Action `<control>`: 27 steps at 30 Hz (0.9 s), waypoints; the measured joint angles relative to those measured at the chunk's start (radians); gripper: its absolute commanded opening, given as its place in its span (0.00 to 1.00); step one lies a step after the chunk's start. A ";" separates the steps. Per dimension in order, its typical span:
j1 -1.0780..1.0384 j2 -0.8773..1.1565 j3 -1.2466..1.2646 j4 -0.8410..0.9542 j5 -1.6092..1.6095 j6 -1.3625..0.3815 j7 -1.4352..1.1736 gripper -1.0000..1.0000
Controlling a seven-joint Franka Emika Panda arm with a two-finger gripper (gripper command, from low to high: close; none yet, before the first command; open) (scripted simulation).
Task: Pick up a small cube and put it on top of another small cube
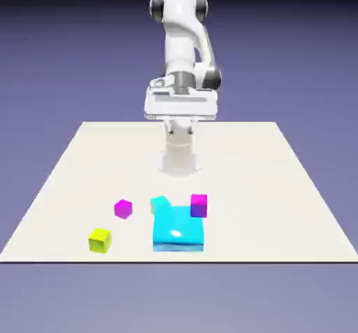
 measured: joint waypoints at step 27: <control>-0.594 0.928 0.244 0.375 0.828 0.166 -0.924 0.50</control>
